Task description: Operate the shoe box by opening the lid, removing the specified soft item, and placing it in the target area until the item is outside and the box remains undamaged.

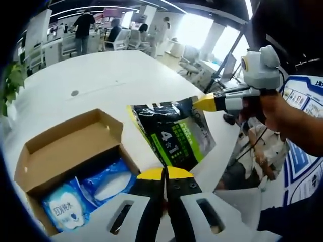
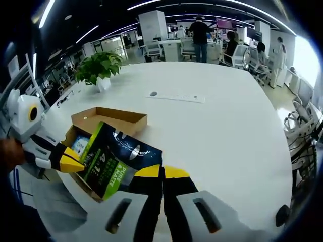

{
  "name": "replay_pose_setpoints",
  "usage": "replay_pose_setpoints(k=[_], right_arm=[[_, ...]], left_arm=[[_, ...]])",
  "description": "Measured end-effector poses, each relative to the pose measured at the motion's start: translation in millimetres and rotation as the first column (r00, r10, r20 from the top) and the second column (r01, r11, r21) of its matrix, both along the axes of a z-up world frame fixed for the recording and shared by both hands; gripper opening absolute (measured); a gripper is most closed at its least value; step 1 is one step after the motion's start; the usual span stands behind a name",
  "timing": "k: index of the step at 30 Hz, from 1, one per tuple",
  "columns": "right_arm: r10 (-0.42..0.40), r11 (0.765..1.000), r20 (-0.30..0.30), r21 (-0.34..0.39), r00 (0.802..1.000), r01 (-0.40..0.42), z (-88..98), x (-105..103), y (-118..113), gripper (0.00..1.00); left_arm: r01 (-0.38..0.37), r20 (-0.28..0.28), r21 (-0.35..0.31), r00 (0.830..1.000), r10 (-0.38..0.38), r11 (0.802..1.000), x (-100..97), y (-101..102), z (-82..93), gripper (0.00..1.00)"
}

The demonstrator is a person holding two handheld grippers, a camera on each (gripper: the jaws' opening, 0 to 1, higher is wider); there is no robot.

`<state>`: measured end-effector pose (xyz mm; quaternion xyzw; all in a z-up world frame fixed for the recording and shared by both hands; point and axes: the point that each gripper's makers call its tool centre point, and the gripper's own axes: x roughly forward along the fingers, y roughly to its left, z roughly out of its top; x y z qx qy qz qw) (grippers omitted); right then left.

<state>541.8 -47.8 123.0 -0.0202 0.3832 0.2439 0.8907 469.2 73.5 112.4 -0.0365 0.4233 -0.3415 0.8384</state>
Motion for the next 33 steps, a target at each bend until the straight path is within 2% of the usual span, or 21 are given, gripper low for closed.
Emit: replay_pose_setpoints(k=[8, 22, 28, 33], right_arm=[[-0.01, 1.0, -0.002, -0.006, 1.0, 0.01, -4.9, 10.7, -20.4, 0.0], [-0.009, 1.0, 0.0, -0.015, 1.0, 0.009, -20.4, 42.3, -53.3, 0.0], [-0.007, 1.0, -0.008, -0.02, 1.0, 0.007, -28.6, 50.6, -62.2, 0.0], [0.002, 1.0, -0.017, -0.027, 1.0, -0.003, -42.5, 58.2, -67.2, 0.0]], left_arm=[[0.011, 0.003, 0.013, 1.0, -0.012, 1.0, 13.2, -25.1, -6.3, 0.0], [0.021, -0.002, 0.038, 1.0, -0.021, 0.999, 41.9, -57.1, -20.1, 0.0], [0.026, -0.009, 0.049, 1.0, -0.025, 0.998, 51.6, -68.5, -30.6, 0.0], [0.026, -0.023, 0.061, 0.999, -0.025, 0.998, 57.9, -75.1, -44.4, 0.0]])
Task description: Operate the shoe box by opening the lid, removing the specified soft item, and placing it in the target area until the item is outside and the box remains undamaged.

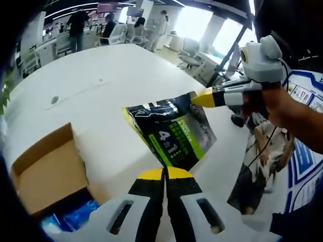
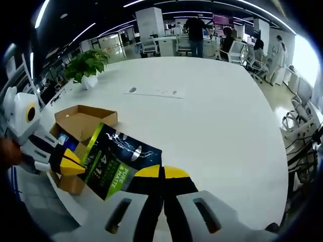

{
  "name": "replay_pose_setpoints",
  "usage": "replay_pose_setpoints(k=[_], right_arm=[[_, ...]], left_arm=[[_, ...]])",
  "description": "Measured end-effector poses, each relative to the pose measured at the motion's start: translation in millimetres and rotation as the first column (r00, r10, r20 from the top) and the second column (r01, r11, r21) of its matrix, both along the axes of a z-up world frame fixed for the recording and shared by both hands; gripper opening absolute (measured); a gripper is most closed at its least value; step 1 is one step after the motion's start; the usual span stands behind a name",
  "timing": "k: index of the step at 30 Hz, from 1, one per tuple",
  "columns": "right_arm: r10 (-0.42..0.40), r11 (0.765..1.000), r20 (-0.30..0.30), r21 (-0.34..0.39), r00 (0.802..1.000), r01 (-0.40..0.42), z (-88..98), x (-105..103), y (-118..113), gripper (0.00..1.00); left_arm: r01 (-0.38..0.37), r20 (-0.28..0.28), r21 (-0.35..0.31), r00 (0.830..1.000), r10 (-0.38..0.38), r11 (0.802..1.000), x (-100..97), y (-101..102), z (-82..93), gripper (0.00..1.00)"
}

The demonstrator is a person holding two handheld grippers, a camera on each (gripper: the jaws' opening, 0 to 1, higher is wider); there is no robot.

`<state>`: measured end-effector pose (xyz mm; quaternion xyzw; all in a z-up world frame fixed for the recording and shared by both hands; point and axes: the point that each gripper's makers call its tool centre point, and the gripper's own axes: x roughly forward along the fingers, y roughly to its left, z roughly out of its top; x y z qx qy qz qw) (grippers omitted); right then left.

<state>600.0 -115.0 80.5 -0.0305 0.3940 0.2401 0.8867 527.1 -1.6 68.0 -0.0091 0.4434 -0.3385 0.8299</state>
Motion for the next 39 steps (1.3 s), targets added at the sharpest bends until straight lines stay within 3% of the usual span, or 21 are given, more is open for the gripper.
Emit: replay_pose_setpoints(k=[9, 20, 28, 39], right_arm=[[0.015, 1.0, -0.027, -0.011, 1.0, -0.015, -22.9, 9.8, -5.7, 0.0], [0.022, 1.0, -0.059, -0.019, 0.998, -0.023, -51.1, 13.9, -5.9, 0.0], [0.021, 0.999, -0.085, -0.028, 0.996, -0.024, -72.6, 15.5, -8.9, 0.0], [0.04, 0.998, -0.099, -0.039, 0.994, -0.044, -86.9, 15.0, -8.3, 0.0]], left_arm=[[-0.002, -0.03, 0.025, 1.0, 0.003, 1.0, 9.7, -11.1, -26.8, 0.0], [0.03, -0.04, 0.102, 0.999, -0.026, 0.994, 14.0, -11.0, -57.6, 0.0], [0.027, -0.05, 0.138, 0.999, -0.021, 0.99, 15.9, -11.6, -73.4, 0.0], [0.032, -0.096, 0.155, 0.995, -0.017, 0.987, 10.8, -12.3, -89.0, 0.0]])
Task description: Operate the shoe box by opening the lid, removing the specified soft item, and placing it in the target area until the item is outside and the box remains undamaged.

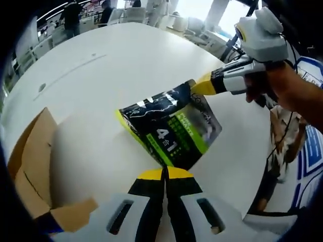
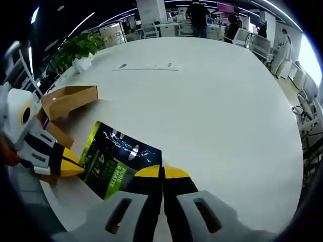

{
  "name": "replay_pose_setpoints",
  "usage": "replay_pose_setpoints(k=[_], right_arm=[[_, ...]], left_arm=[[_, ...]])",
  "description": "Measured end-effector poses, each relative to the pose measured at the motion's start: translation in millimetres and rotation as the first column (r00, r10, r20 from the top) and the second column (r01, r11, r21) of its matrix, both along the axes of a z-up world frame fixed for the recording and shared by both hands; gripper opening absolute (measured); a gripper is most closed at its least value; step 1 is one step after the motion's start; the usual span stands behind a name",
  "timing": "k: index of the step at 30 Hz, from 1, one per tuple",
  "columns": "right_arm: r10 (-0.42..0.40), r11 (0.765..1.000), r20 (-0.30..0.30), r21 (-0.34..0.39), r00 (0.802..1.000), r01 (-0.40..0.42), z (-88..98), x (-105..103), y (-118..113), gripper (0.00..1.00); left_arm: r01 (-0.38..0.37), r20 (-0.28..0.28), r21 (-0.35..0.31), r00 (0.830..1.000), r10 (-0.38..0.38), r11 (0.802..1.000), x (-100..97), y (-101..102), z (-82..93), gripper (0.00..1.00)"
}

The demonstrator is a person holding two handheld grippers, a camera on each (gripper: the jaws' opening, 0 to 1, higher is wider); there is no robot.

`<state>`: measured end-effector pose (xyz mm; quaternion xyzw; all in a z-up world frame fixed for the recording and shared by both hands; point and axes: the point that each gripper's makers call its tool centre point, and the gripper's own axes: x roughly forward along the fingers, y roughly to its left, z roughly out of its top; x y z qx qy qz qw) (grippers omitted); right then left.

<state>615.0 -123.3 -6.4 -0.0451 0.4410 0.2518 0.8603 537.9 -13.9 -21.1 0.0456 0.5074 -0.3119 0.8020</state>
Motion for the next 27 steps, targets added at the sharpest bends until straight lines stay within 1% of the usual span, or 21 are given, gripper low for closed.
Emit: replay_pose_setpoints(k=[3, 8, 9, 13, 15, 17, 20, 23, 25, 27], right_arm=[[0.003, 1.0, -0.008, -0.001, 1.0, -0.003, -4.9, -0.4, 0.7, 0.0], [0.007, 1.0, -0.013, -0.001, 1.0, -0.007, -8.0, -1.4, 1.9, 0.0], [0.011, 1.0, -0.01, -0.002, 1.0, -0.011, -8.4, -1.3, 2.3, 0.0], [0.024, 1.0, -0.007, -0.007, 1.0, -0.024, -10.7, -0.2, 2.2, 0.0], [0.035, 0.999, 0.008, -0.013, 0.999, -0.035, -10.4, 2.0, 1.6, 0.0], [0.042, 0.999, 0.009, -0.012, 0.999, -0.041, -11.8, 2.4, 2.1, 0.0], [0.056, 0.998, 0.004, -0.016, 0.998, -0.056, -14.3, 1.9, 1.9, 0.02], [0.043, 0.999, 0.02, -0.017, 0.999, -0.043, -12.3, 5.0, -0.9, 0.1], [0.041, 0.999, 0.024, -0.022, 0.999, -0.04, -10.8, 5.4, -2.8, 0.11], [0.038, 0.999, 0.032, -0.022, 0.999, -0.037, -9.1, 6.2, -3.6, 0.12]], left_arm=[[0.002, -0.009, 0.009, 1.0, -0.002, 1.0, -1.3, 1.2, -4.2, 0.0], [0.006, -0.008, 0.033, 1.0, -0.005, 0.999, -0.5, 3.1, -6.6, 0.0], [0.005, -0.001, 0.043, 1.0, -0.005, 0.999, 0.6, 4.8, -7.0, 0.0], [0.02, 0.002, 0.048, 1.0, -0.02, 0.999, 0.9, 4.0, -8.4, 0.0], [0.022, 0.005, 0.051, 1.0, -0.022, 0.998, 1.0, 3.9, -8.8, 0.0], [0.024, -0.004, 0.052, 1.0, -0.024, 0.998, 0.1, 2.9, -9.7, 0.0], [0.032, -0.01, 0.069, 0.999, -0.031, 0.997, -1.7, 5.4, -11.8, 0.0], [0.03, 0.002, 0.078, 1.0, -0.03, 0.996, 0.1, 7.7, -10.8, 0.03], [0.027, 0.005, 0.075, 1.0, -0.028, 0.997, 0.9, 8.2, -10.0, 0.07], [0.029, 0.006, 0.072, 1.0, -0.029, 0.997, 0.8, 8.0, -9.4, 0.07]])
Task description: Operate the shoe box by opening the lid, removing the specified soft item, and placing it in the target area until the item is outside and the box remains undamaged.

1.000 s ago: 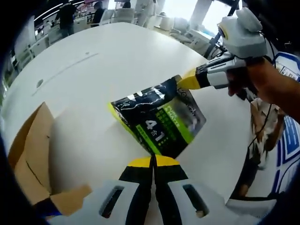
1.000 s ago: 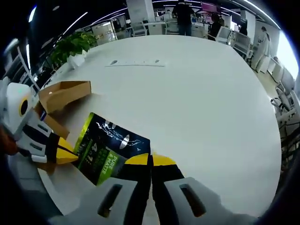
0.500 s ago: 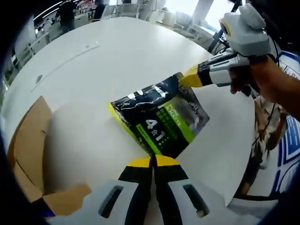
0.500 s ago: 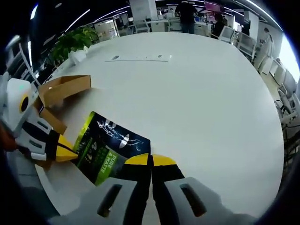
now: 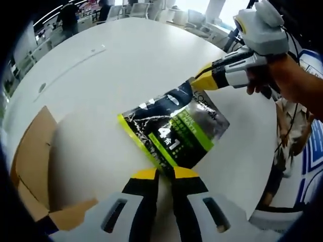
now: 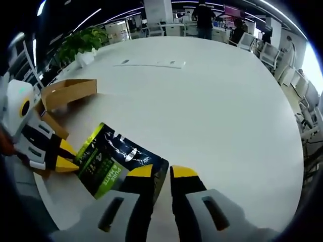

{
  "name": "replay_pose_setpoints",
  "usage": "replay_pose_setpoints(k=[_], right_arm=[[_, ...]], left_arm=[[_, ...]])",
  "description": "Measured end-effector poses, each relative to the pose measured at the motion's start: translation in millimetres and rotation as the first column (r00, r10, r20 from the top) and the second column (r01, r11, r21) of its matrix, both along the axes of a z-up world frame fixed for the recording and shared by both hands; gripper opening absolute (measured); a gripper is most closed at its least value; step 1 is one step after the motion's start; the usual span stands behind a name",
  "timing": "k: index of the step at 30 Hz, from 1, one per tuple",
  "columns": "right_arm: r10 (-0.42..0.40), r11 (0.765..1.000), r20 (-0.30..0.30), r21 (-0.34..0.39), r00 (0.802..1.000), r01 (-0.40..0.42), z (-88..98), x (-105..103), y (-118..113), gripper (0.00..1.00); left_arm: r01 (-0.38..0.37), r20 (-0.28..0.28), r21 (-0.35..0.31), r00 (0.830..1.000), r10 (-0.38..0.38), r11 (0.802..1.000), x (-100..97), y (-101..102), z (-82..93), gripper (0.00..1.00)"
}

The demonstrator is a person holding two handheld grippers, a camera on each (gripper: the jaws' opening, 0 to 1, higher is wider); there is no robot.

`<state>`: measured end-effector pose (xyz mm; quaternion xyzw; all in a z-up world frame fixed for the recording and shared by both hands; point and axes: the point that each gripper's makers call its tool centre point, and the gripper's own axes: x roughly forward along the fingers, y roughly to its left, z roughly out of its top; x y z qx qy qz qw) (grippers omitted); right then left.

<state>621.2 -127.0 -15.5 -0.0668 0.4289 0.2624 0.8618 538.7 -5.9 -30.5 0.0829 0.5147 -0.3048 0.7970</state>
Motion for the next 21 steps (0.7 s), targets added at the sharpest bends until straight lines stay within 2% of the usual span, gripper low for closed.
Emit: replay_pose_setpoints(k=[8, 13, 18, 21], right_arm=[[-0.011, 1.0, 0.021, -0.007, 1.0, 0.011, 4.9, 3.2, -4.1, 0.12], [-0.011, 1.0, 0.04, -0.008, 0.999, 0.011, 14.0, 1.1, -3.9, 0.13], [-0.028, 1.0, 0.069, 0.014, 0.997, 0.027, 32.2, -5.9, -0.2, 0.13], [-0.031, 0.999, 0.092, 0.022, 0.995, 0.029, 45.3, -11.7, 4.5, 0.14]], left_arm=[[0.001, -0.008, -0.013, 1.0, -0.001, 1.0, -3.5, -1.5, 3.7, 0.14], [-0.008, 0.011, -0.037, 1.0, 0.008, 0.999, -2.8, -0.5, 14.0, 0.16], [0.001, 0.038, -0.057, 0.999, 0.001, 0.998, -6.9, -0.3, 35.2, 0.15], [0.01, 0.074, -0.072, 0.997, -0.004, 0.997, -8.7, 3.3, 55.1, 0.16]])
